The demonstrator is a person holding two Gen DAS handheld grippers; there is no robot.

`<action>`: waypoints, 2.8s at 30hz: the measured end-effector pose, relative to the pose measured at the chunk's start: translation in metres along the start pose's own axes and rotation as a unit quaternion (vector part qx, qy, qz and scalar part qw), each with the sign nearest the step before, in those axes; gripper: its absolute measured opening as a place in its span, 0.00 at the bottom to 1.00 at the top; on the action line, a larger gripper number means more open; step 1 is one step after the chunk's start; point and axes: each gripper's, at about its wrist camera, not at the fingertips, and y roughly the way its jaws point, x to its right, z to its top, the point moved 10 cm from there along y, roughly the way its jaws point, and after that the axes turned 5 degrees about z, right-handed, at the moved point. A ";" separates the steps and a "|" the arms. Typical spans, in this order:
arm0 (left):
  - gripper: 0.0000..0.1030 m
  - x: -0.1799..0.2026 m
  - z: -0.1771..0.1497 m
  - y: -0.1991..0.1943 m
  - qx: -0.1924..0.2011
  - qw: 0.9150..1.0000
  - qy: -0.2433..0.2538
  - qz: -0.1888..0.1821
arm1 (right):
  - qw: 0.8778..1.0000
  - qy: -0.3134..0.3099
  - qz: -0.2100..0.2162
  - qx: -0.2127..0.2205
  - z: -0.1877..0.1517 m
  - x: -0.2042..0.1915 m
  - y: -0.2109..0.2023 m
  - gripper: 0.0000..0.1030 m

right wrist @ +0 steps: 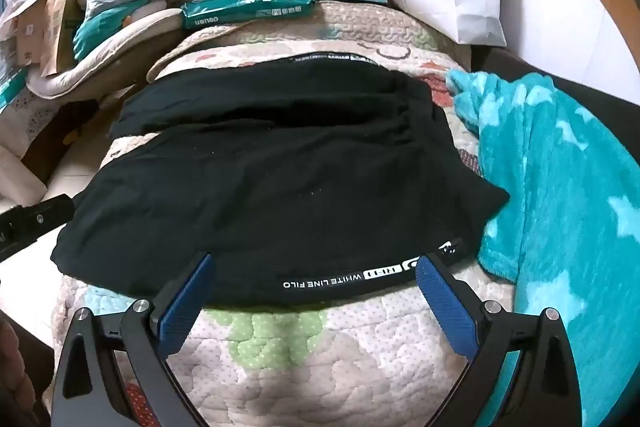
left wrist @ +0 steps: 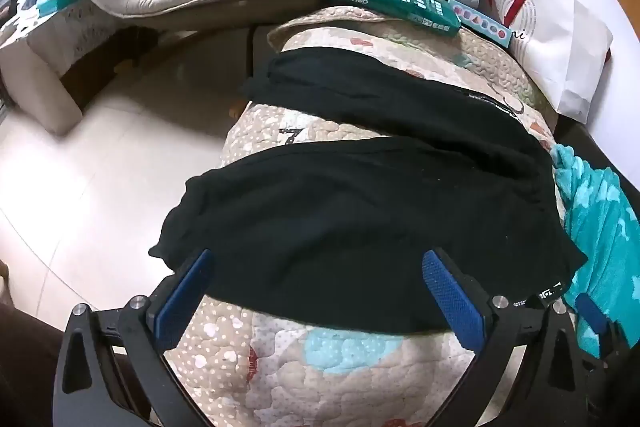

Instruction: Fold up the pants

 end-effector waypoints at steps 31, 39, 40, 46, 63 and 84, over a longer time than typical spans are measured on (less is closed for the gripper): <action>1.00 0.015 -0.004 -0.015 0.022 0.998 0.053 0.016 | 0.965 0.261 -0.017 0.008 0.007 0.167 -0.032 0.72; 1.00 0.020 -0.010 -0.008 -0.016 0.999 0.043 -0.018 | 0.966 0.246 0.001 -0.074 -0.003 0.132 0.014 0.65; 1.00 0.019 -0.010 -0.006 -0.022 0.999 0.039 -0.023 | 0.966 0.241 -0.024 -0.090 -0.009 0.134 0.023 0.65; 1.00 0.016 -0.015 -0.004 -0.028 0.999 0.024 -0.034 | 0.962 0.243 -0.055 -0.114 -0.020 0.142 0.058 0.43; 1.00 0.017 -0.029 0.015 -0.056 0.998 0.035 -0.016 | 0.958 0.229 -0.104 -0.134 -0.030 0.172 0.019 0.18; 1.00 0.069 -0.106 0.020 -0.012 0.984 0.176 0.004 | 0.993 0.097 -0.021 -0.066 0.117 0.137 0.061 0.51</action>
